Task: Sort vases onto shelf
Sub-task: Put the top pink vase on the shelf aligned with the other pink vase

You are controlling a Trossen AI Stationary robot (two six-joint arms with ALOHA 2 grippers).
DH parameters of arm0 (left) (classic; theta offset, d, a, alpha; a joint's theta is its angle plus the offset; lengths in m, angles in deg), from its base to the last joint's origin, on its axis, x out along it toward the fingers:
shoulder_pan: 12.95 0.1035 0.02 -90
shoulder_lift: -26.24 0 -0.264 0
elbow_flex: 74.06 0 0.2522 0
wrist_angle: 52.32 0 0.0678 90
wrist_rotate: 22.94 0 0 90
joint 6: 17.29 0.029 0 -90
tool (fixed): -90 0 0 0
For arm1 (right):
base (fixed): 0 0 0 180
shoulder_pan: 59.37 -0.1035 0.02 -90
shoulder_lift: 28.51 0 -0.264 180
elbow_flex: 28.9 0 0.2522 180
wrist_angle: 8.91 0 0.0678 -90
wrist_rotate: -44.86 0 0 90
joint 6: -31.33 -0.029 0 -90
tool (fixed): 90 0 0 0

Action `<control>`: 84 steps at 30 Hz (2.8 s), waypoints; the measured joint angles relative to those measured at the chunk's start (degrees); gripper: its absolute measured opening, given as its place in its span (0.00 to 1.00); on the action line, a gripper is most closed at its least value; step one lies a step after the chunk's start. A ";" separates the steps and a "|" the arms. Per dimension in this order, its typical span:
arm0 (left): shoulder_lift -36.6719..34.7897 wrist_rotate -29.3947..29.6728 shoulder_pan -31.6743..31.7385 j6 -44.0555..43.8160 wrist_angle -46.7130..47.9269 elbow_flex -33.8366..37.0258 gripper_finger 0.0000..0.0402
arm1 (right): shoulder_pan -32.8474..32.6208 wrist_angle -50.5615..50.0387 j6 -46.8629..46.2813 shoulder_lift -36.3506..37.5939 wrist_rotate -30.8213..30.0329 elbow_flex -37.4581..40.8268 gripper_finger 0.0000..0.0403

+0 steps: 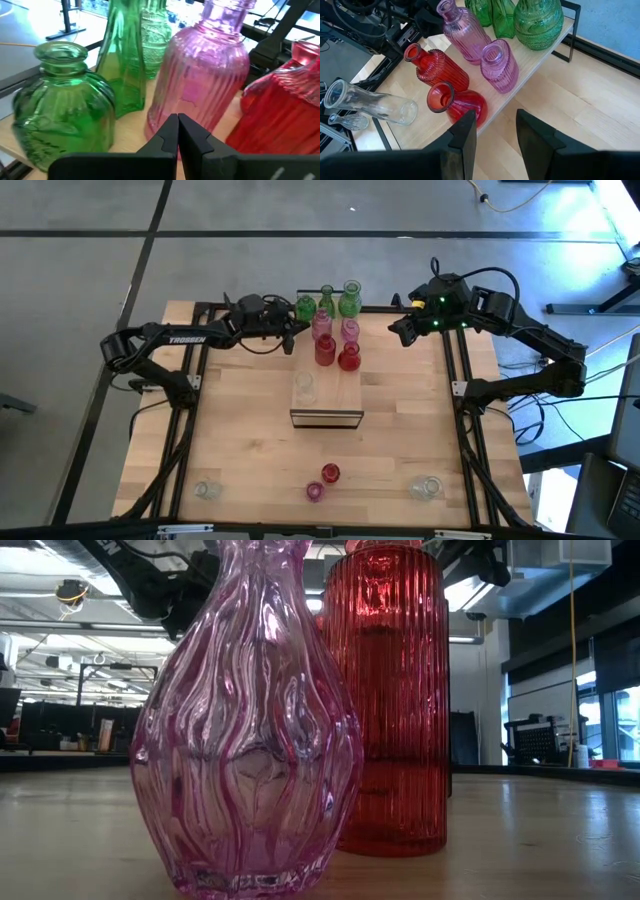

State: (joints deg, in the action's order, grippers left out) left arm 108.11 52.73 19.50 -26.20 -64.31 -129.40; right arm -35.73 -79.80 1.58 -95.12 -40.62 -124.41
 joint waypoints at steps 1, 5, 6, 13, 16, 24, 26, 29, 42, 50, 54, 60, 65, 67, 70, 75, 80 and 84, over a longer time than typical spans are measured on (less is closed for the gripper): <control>0.00 -0.12 0.00 0.01 -0.01 0.00 0.00 | 0.00 0.01 0.01 0.00 0.01 0.00 0.30; 0.00 -0.21 0.00 -0.01 -0.01 0.00 0.00 | 0.00 0.01 0.01 0.00 0.00 0.00 0.30; 0.00 -0.21 0.00 -0.01 -0.03 0.00 0.00 | 0.00 0.01 0.01 0.00 0.01 0.00 0.30; 0.02 -1.35 -0.02 -0.03 -1.12 -0.04 0.00 | 0.00 0.02 0.01 0.00 0.01 0.00 0.30; 0.04 -1.41 0.00 0.01 -0.78 -0.57 0.00 | 0.00 0.03 -0.02 0.00 0.00 0.00 0.30; 0.35 -1.74 -0.06 0.01 -1.02 -0.92 0.00 | 0.00 0.03 -0.14 0.00 0.01 0.00 0.30; 0.72 -1.90 -0.21 -0.01 -1.01 -0.92 0.00 | -0.01 0.06 -0.17 0.00 0.01 0.00 0.30; 1.49 -2.64 -0.86 -0.03 -1.45 -0.92 0.00 | 0.00 0.05 -0.17 0.00 0.01 0.00 0.30; 2.75 1.17 -1.55 -0.97 -2.24 -0.92 0.00 | -0.04 0.03 -0.49 -0.02 0.64 0.00 0.30; 2.75 -1.22 -1.11 -1.47 -4.05 -0.94 0.00 | -0.04 0.03 -0.26 -0.02 0.63 0.00 0.30; 2.75 -0.82 -1.25 -1.48 -5.75 -0.96 0.00 | -0.04 0.03 -0.06 -0.02 0.64 0.00 0.30; 2.75 -1.73 -1.25 -1.61 -5.56 -0.96 0.00 | -0.04 0.01 -0.03 -0.02 0.65 0.00 0.30; 2.75 -1.78 -1.25 -1.61 -5.54 -0.96 0.00 | -0.04 0.01 -0.05 -0.02 0.67 0.00 0.30; 2.75 -1.84 -1.22 -1.55 -5.53 -0.96 0.00 | -0.04 0.01 -0.03 -0.01 0.67 0.00 0.30; 2.75 -3.61 -1.06 -1.50 -5.52 -0.96 0.00 | -0.04 0.01 -0.03 -0.02 0.67 0.00 0.30; 2.75 -4.56 -1.05 -1.49 -5.54 -0.96 0.00 | -0.04 -0.01 -0.01 -0.02 0.69 0.00 0.30; 2.75 -2.18 -1.08 -1.49 -5.57 -0.96 0.00 | -0.04 -0.05 -0.01 -0.02 0.79 0.00 0.30; 2.75 0.08 -0.85 -1.93 -5.84 -0.96 0.00 | -0.04 -0.05 -0.01 -0.02 1.59 0.00 0.30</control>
State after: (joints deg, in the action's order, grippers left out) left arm 110.86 52.80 18.64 -28.14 -70.15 -130.37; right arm -35.77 -79.86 1.57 -95.14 -39.03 -124.41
